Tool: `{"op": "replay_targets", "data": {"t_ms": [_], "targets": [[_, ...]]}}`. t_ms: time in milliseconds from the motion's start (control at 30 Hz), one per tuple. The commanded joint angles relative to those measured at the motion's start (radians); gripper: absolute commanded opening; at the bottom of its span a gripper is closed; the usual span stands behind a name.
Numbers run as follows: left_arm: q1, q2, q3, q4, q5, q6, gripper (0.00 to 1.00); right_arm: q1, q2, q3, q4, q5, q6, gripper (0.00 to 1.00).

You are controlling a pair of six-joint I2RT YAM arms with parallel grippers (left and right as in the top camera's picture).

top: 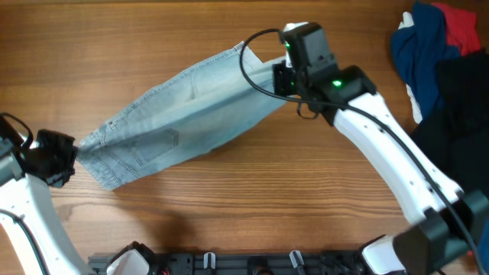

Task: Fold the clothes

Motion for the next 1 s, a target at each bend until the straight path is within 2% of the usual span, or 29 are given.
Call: {"op": "replay_targets", "data": {"t_ms": [0, 200, 433, 833, 867, 900, 933, 967], "targets": [[0.016, 0.075, 0.019, 0.052, -0.100, -0.018, 0.04, -0.023, 0.074, 0.032, 0.071, 0.098, -0.082, 0.04], [0.010, 0.179, 0.019, 0.163, -0.089, -0.025, 0.04, -0.023, 0.143, 0.032, 0.168, 0.098, -0.091, 0.04], [-0.058, 0.278, 0.019, 0.285, -0.086, -0.025, 0.04, -0.023, 0.196, 0.032, 0.226, 0.077, -0.113, 0.04], [-0.083, 0.297, 0.019, 0.322, -0.095, -0.025, 0.04, -0.023, 0.249, 0.032, 0.351, 0.036, -0.138, 0.04], [-0.083, 0.297, 0.019, 0.319, -0.101, -0.025, 0.04, -0.023, 0.257, 0.032, 0.367, 0.026, -0.138, 0.13], [-0.083, 0.297, 0.019, 0.317, -0.103, -0.024, 0.05, -0.023, 0.260, 0.032, 0.378, 0.017, -0.138, 0.38], [-0.083, 0.297, 0.019, 0.312, -0.108, -0.024, 0.12, -0.023, 0.265, 0.032, 0.394, 0.006, -0.135, 0.63], [-0.083, 0.297, 0.019, 0.309, -0.111, -0.024, 0.25, -0.023, 0.269, 0.032, 0.401, 0.006, -0.134, 0.78]]}}
